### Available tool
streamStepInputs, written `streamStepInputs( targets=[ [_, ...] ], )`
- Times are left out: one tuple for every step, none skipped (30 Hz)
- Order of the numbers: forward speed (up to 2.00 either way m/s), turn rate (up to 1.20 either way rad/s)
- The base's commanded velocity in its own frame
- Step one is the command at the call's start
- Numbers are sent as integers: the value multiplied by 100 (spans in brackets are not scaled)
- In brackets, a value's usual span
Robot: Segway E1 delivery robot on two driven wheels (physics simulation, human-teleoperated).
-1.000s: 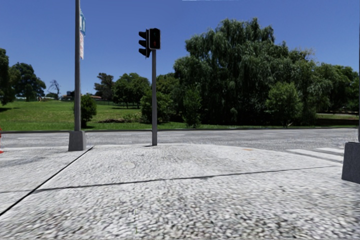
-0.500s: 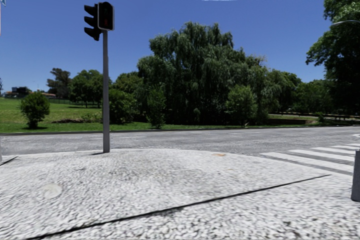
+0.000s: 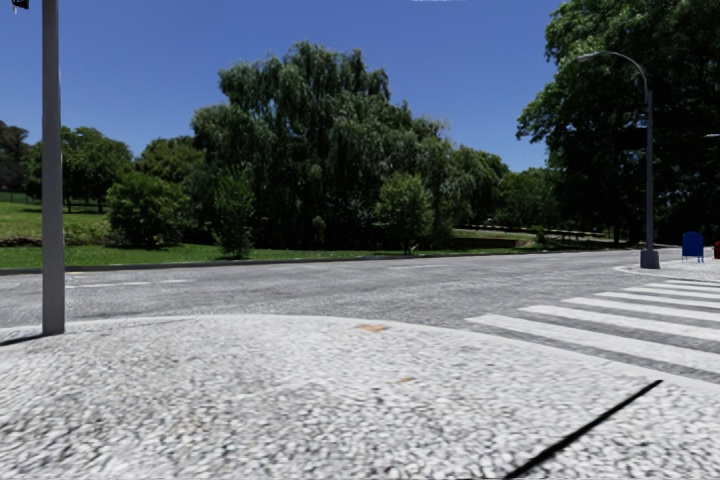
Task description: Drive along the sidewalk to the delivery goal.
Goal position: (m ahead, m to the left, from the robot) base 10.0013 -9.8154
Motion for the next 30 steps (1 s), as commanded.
streamStepInputs(
  targets=[
    [200, -55],
    [200, -55],
    [200, -55],
    [200, -55],
    [200, -55],
    [200, -55],
    [200, -55],
    [200, -55],
    [200, -55],
    [200, -55],
    [200, -55],
    [200, -55],
    [200, -55],
    [200, -55],
    [200, -55],
    [200, -55],
    [200, -55],
    [200, -55],
    [200, -55],
    [200, -55],
    [200, -55],
    [200, -55],
    [200, -55],
    [200, -55],
    [200, -55],
    [200, -56],
    [200, -56],
    [200, -56],
    [200, -57],
    [200, -57]
  ],
)
